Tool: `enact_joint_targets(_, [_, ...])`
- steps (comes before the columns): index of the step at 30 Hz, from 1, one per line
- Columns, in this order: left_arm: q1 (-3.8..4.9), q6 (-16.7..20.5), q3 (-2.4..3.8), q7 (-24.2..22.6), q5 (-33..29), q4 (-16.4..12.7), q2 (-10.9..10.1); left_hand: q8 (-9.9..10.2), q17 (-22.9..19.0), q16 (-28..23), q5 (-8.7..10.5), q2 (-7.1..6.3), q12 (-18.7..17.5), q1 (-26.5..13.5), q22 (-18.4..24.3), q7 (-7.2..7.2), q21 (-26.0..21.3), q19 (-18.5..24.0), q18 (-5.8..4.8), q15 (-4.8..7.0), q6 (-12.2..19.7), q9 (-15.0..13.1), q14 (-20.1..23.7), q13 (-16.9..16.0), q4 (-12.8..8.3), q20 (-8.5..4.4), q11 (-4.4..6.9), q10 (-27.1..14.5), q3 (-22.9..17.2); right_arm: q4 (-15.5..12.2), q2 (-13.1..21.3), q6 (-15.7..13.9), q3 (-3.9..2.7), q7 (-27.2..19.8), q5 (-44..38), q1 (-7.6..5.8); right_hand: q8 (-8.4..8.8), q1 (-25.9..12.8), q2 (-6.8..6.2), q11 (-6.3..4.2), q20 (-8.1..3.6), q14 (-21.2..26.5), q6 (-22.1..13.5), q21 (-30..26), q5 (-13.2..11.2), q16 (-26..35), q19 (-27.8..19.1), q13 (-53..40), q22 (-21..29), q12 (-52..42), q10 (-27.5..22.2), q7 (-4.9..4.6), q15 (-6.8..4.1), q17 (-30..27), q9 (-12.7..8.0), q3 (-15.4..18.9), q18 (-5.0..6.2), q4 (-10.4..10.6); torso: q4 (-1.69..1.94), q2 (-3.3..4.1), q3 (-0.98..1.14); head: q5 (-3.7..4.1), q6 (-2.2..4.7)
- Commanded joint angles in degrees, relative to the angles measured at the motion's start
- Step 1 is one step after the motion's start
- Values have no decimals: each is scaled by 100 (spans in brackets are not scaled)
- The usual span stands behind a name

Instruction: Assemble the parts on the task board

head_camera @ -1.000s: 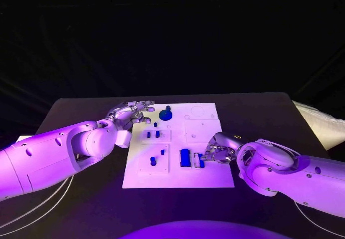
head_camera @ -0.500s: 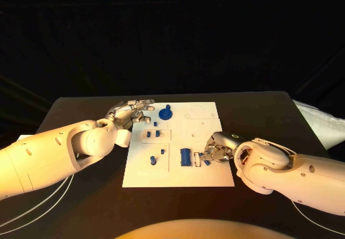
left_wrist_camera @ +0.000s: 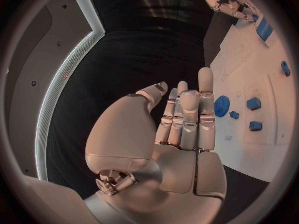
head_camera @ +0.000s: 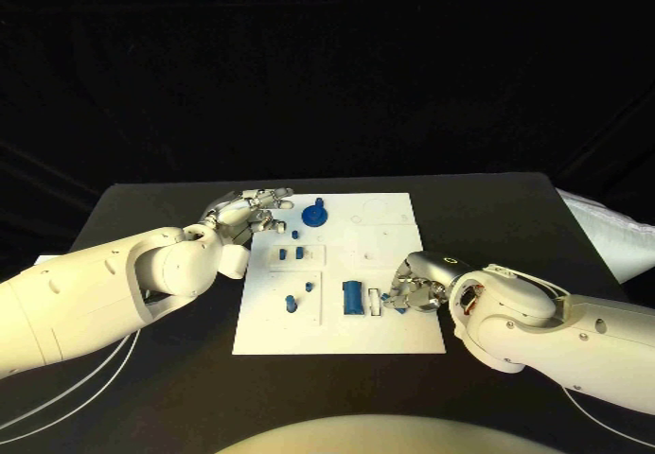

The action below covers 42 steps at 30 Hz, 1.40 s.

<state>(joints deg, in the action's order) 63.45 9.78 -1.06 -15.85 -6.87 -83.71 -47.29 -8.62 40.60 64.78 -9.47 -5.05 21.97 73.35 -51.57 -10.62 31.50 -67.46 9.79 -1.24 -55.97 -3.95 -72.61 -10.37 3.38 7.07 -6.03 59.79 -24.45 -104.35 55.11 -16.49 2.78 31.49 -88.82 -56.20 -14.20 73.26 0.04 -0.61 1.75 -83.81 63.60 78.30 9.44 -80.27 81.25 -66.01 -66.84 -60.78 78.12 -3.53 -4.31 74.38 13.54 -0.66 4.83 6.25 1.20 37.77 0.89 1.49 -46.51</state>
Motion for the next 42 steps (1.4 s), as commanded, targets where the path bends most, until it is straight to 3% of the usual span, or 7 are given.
enact_joint_targets(1, [2,-113,4,-17,21,-17,-5,-20,-5,-19,-33,3,36,48,6,2,-36,-27,64,-13,46,2,44,-9,-23,11,0,-22,3,-21,60,40,15,107,-195,23,-19,63,-13,-30,-13,-339,37,6,12,12,18,2,-1,-17,10,-1,-40,-1,-2,3,-32,-43,4,2,0,-2,-4])
enact_joint_targets(4, [2,-114,4,-14,21,-18,-10,-20,-5,-19,-33,3,36,48,6,2,-36,-27,64,-13,46,2,44,-9,-23,11,0,-22,3,-58,110,95,15,103,-286,23,-18,46,-69,-22,-14,-335,23,-3,-20,23,12,21,14,14,-5,-12,-37,-16,1,28,-30,-43,3,2,1,-5,-4])
enact_joint_targets(10, [2,-117,4,-9,21,-16,-12,-20,-5,-19,-33,3,36,48,6,2,-36,-27,64,-13,46,2,44,-9,-23,11,0,-22,3,-128,192,379,13,70,-421,22,62,-123,-341,74,25,-311,-223,-88,-66,86,-62,379,145,484,-276,-122,36,-84,-15,205,-9,44,2,-3,1,-7,-11])
enact_joint_targets(25, [2,-142,4,13,21,-17,-14,-22,-16,-24,-32,3,39,52,7,1,-39,-28,64,-13,49,2,49,-9,-27,11,0,-26,2,-171,237,1103,13,130,-954,22,44,-72,-400,89,48,-288,-263,-131,-74,150,-99,495,207,633,-368,-136,54,-161,3,231,3,29,2,-1,-3,21,-11])
enact_joint_targets(31, [2,-143,4,15,21,-17,-15,-22,-16,-24,-32,3,39,52,7,1,-39,-28,64,-13,49,2,49,-9,-27,11,0,-26,2,-172,222,1196,13,154,-1366,22,-30,190,-260,59,52,-293,-216,-123,-45,149,-89,477,176,603,-349,-103,35,-138,44,94,0,-72,7,-2,-5,21,-9])
enact_joint_targets(38, [2,-147,4,17,21,-17,-17,-23,-37,-35,-32,2,41,53,8,0,-42,-27,64,-14,52,2,59,-9,-29,12,-1,-30,2,-162,145,1308,14,175,-1886,22,-98,553,-62,13,15,-318,-167,-76,-322,102,-44,417,89,519,-281,-56,-5,-54,78,-219,-15,-248,3,-3,-3,19,-7])
enact_joint_targets(42, [2,-143,4,22,21,-19,-17,-23,-37,-35,-32,2,41,53,8,0,-42,-27,64,-14,52,2,59,-9,-29,12,-1,-30,2,-152,102,1486,15,184,-2120,22,-113,627,-19,-2,5,-329,-149,-51,-295,77,-21,380,41,473,-249,-41,-16,-12,83,-349,-25,-295,3,-2,-6,17,-13])
